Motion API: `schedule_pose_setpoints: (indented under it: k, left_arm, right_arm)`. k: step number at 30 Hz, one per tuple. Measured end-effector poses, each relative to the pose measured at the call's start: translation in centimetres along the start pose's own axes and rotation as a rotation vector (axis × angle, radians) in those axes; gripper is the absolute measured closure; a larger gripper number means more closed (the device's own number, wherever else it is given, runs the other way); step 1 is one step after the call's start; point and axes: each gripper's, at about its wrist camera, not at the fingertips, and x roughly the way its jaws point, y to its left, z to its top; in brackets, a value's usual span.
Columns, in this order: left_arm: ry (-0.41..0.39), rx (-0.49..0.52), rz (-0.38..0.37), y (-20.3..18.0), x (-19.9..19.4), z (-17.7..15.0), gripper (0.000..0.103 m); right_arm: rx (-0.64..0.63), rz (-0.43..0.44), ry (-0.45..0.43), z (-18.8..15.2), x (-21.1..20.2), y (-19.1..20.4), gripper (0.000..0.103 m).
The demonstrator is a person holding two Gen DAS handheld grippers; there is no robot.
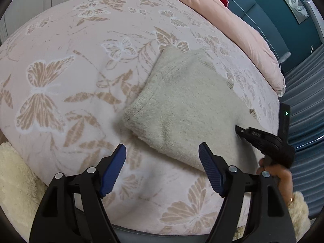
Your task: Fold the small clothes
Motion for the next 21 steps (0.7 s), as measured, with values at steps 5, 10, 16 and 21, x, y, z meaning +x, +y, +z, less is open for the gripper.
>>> schedule_pose_setpoints:
  k: [5, 10, 16, 21]
  left_arm:
    - [-0.005, -0.077, -0.007, 1.8, 0.8, 1.2, 0.018]
    - [0.037, -0.237, -0.03, 3.2, 4.1, 1.8, 0.016]
    - [0.018, -0.271, -0.018, 2.5, 4.6, 3.3, 0.037]
    - [0.037, -0.153, 0.0, -0.8, 3.7, 4.0, 0.086]
  right_arm:
    - [0.08, 0.075, -0.073, 0.4, -3.9, 0.6, 0.101]
    - [-0.028, -0.038, -0.038, -1.4, -1.0, 1.3, 0.102]
    - [0.063, 0.122, -0.117, -3.9, -6.8, 0.5, 0.081]
    - [0.126, 0.109, -0.169, -10.1, -10.8, -4.2, 0.071]
